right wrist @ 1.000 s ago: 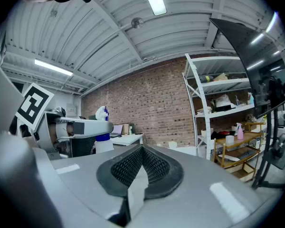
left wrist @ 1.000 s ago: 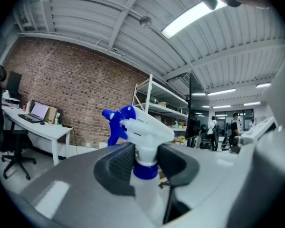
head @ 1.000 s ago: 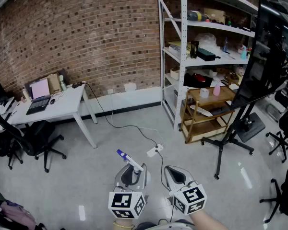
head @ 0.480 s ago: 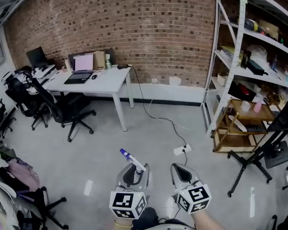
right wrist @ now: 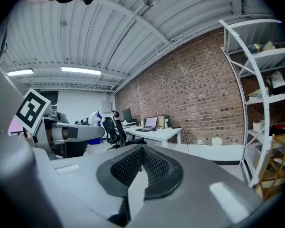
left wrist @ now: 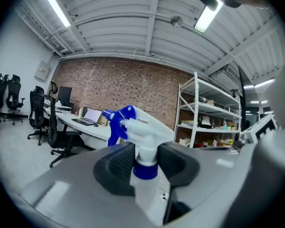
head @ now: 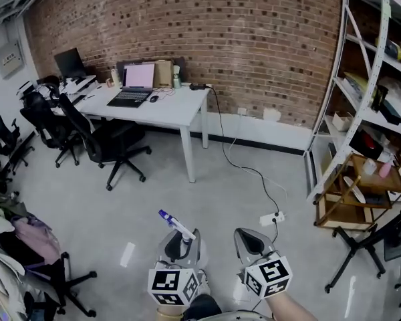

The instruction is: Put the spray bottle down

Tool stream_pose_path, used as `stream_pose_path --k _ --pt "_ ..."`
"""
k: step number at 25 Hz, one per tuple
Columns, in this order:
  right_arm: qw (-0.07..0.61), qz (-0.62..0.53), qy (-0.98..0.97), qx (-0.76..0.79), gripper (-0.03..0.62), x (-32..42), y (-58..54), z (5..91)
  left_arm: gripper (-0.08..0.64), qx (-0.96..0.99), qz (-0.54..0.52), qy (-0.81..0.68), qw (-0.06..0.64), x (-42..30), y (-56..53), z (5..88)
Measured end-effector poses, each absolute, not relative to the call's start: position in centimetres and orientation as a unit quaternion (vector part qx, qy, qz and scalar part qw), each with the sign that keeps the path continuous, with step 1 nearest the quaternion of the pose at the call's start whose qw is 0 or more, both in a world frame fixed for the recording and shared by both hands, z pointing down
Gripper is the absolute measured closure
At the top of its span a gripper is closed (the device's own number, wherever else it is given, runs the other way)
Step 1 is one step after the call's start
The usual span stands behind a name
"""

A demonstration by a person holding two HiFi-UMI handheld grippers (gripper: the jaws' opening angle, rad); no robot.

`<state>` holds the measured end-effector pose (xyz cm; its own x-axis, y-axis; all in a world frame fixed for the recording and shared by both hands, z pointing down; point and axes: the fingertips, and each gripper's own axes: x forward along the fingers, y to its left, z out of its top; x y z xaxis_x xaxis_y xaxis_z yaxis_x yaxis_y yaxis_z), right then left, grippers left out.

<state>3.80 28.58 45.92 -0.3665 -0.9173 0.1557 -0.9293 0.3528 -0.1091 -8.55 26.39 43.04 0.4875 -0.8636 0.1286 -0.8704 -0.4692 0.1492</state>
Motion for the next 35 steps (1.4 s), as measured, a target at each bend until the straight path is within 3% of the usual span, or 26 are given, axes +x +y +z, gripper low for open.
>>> stream_pose_path --k 14,35 --pt "0.036 0.073 -0.822 0.563 0.595 -2.8 5.1 43.4 0.422 0.867 0.021 -0.489 0.096 -13.9 3.6 41.7" --pt "0.045 0.061 -0.853 0.516 0.595 1.6 -27.4 42.9 0.422 0.843 0.006 -0.532 0.073 -9.3 -28.2 40.7"
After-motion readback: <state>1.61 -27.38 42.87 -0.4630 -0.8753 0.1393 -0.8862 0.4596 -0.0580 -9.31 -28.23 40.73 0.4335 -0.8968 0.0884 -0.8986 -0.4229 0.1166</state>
